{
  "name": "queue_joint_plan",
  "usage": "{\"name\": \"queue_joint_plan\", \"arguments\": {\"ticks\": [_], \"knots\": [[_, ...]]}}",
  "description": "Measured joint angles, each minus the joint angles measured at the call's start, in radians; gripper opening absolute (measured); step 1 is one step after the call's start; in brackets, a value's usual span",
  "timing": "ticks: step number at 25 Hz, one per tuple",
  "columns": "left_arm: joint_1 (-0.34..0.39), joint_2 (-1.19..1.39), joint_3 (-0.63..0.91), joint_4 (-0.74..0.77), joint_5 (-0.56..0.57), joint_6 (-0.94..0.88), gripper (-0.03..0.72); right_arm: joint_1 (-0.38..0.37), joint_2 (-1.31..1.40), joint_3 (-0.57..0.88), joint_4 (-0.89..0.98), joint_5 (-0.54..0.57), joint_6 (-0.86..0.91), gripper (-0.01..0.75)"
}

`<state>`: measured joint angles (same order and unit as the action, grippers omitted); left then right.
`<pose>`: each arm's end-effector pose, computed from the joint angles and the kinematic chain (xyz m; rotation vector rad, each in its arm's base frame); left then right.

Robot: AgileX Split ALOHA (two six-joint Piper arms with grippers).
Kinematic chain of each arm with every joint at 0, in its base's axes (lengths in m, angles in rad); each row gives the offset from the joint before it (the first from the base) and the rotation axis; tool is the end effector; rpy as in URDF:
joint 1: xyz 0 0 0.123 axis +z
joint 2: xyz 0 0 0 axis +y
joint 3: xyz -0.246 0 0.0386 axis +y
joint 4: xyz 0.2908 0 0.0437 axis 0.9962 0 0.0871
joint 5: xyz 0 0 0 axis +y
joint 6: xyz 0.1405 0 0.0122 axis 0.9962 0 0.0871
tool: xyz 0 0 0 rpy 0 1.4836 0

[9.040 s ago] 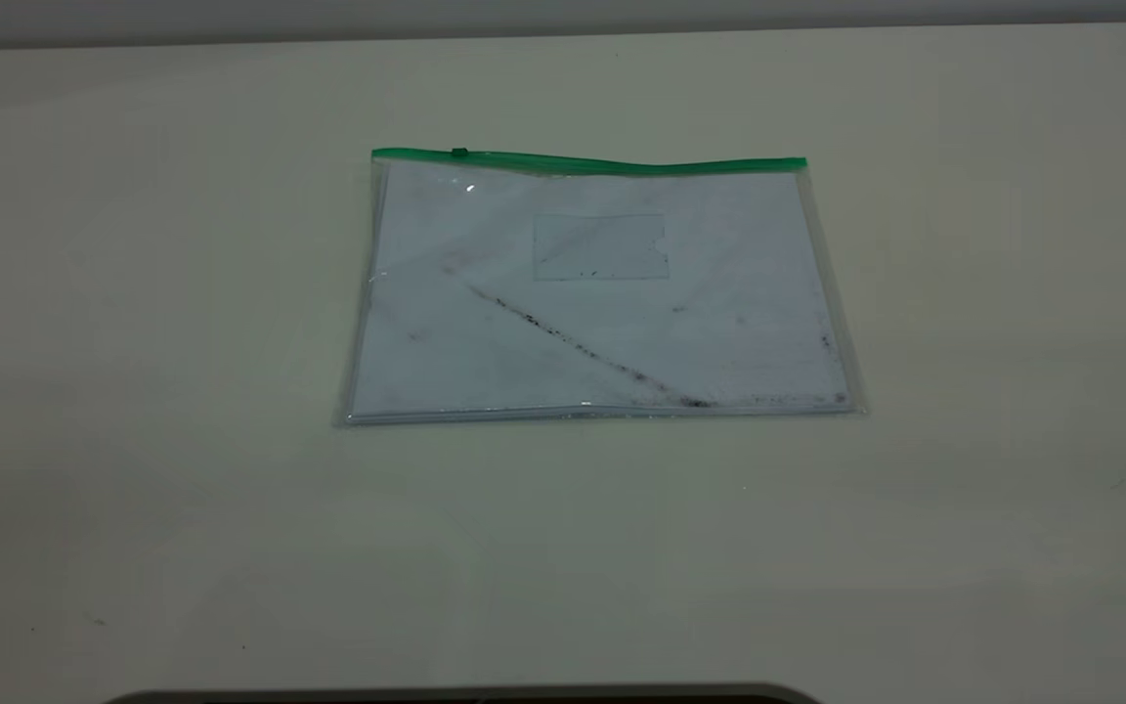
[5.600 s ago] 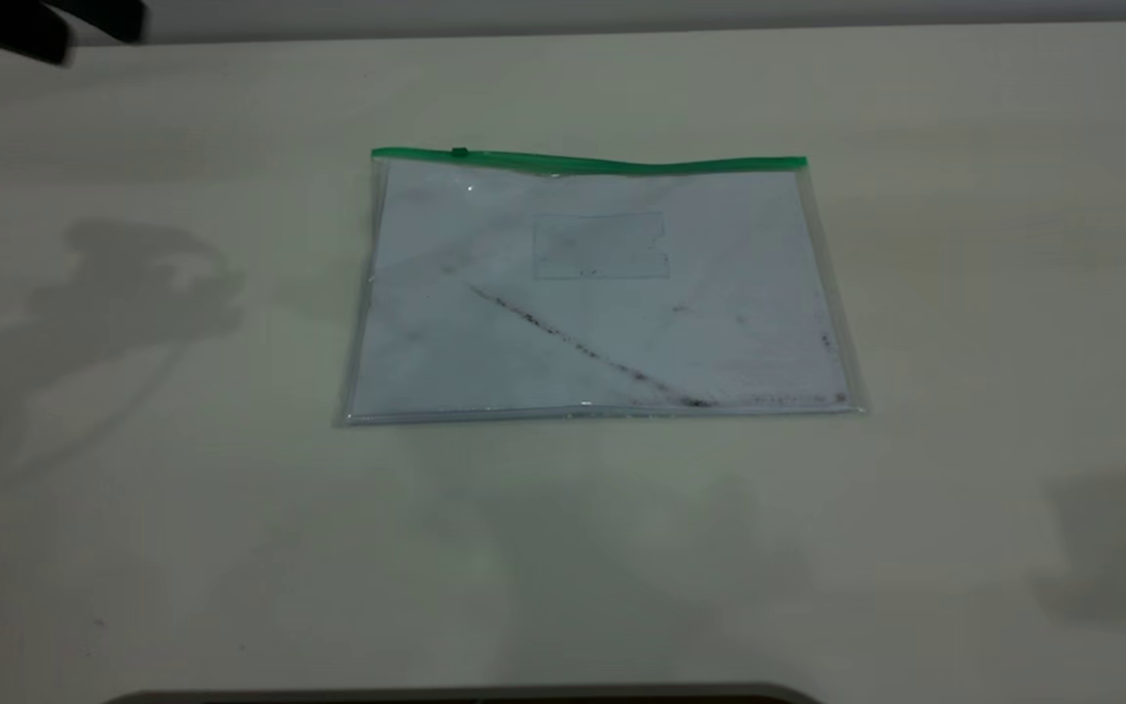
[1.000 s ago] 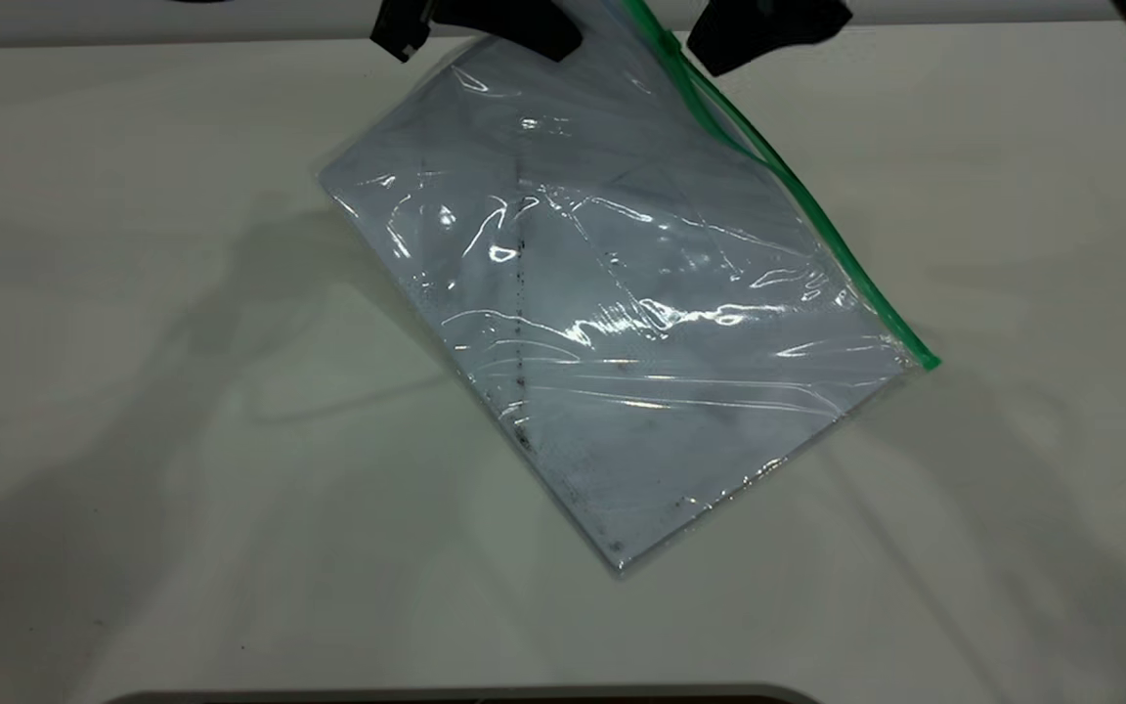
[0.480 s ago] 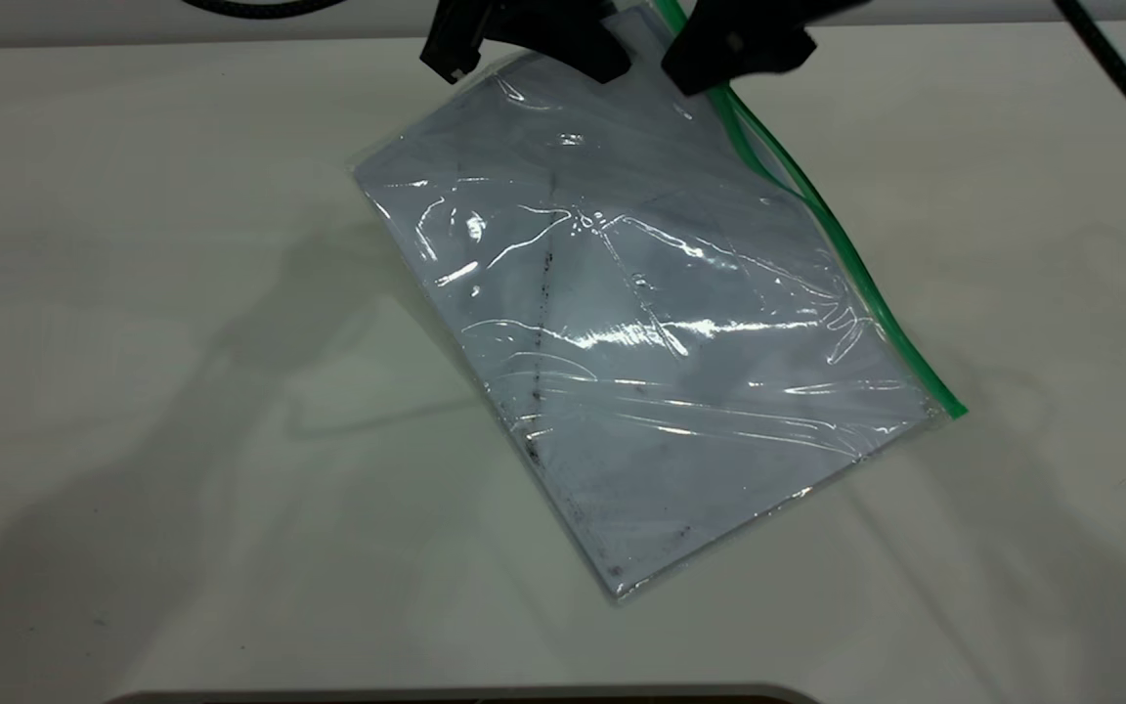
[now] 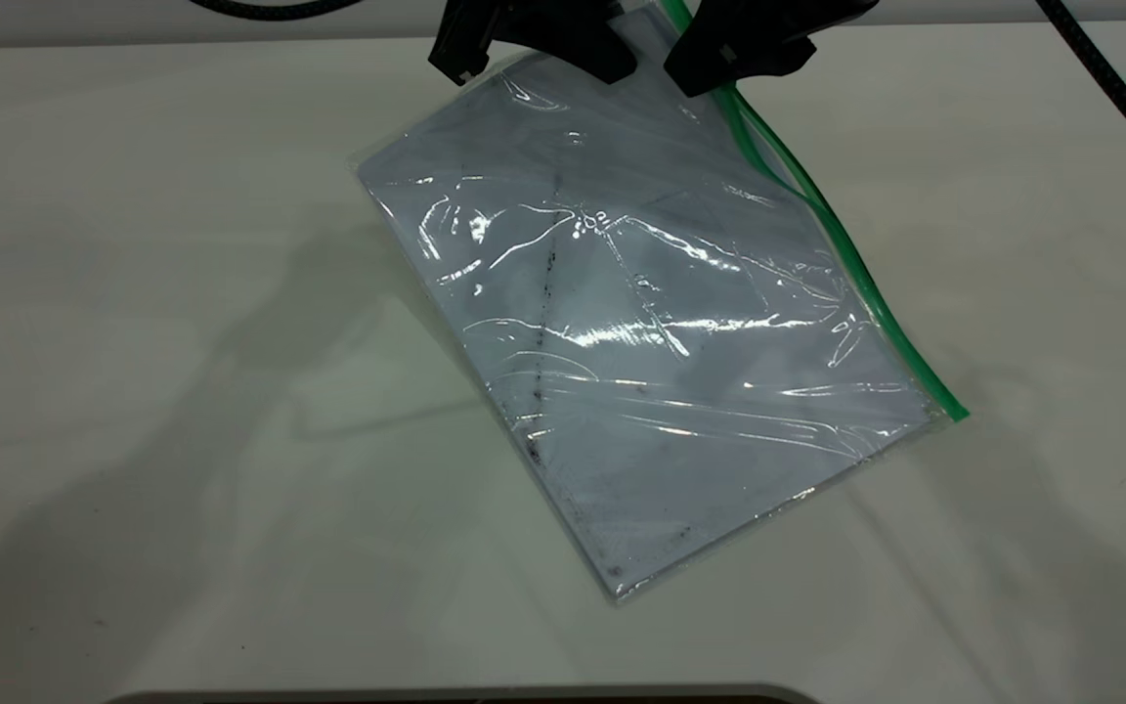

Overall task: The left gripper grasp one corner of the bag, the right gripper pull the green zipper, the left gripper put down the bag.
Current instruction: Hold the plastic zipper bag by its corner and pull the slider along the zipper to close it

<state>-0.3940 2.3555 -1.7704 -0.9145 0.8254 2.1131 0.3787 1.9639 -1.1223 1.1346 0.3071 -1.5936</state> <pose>0.4500 -0.2760 0.0444 1.9891 1.3560 -0.3906 0.3962 0.1993 0.0425 -1.1194 2.1618 0.2964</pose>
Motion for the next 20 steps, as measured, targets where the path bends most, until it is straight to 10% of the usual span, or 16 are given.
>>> {"name": "queue_joint_plan", "arguments": {"ticks": [20], "knots": [[0.0, 0.0, 0.0, 0.0, -0.002, 0.0, 0.054, 0.0, 0.048, -0.001, 0.011, -0.021, -0.021, 0.17]]}}
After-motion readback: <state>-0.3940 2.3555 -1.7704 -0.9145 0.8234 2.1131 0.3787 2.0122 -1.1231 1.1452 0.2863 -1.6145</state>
